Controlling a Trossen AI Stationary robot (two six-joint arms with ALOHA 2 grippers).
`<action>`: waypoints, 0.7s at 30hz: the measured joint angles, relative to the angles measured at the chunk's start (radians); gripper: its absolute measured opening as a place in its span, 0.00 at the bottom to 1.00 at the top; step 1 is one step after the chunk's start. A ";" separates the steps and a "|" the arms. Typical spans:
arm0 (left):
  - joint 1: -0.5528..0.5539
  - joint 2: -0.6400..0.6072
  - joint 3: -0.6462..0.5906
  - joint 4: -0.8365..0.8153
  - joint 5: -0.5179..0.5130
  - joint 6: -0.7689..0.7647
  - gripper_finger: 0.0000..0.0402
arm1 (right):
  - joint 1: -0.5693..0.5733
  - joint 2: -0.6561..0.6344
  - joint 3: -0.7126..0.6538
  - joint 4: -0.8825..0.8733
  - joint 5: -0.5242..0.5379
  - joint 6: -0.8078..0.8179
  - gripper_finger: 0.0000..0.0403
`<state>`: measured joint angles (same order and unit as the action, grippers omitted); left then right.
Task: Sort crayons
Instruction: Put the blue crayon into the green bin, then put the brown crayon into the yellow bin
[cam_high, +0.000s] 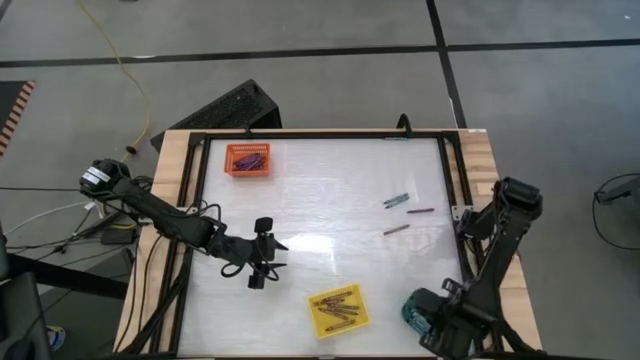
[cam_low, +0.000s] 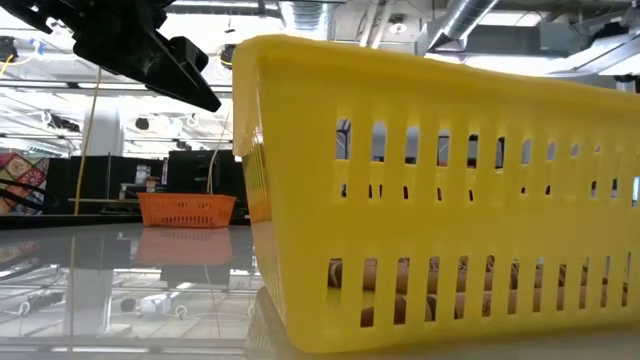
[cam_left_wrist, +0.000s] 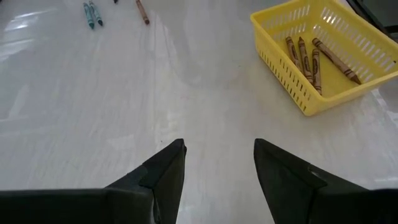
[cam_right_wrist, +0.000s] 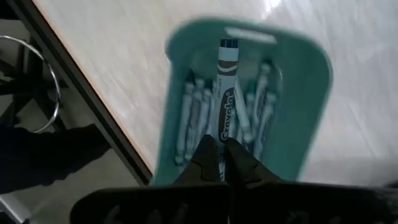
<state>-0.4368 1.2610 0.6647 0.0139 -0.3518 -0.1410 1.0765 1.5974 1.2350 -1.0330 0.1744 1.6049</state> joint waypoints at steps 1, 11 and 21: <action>0.000 0.000 0.000 0.000 0.000 0.000 0.45 | 0.011 0.000 0.000 -0.007 -0.004 0.024 0.00; 0.000 0.000 0.000 0.000 0.000 -0.002 0.45 | 0.029 0.006 0.000 -0.007 -0.016 0.094 0.09; 0.000 0.000 0.000 -0.001 0.001 -0.002 0.45 | -0.019 -0.015 0.000 -0.036 -0.023 -0.002 0.25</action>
<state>-0.4368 1.2610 0.6647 0.0132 -0.3504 -0.1429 1.0579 1.5829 1.2350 -1.0688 0.1513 1.6033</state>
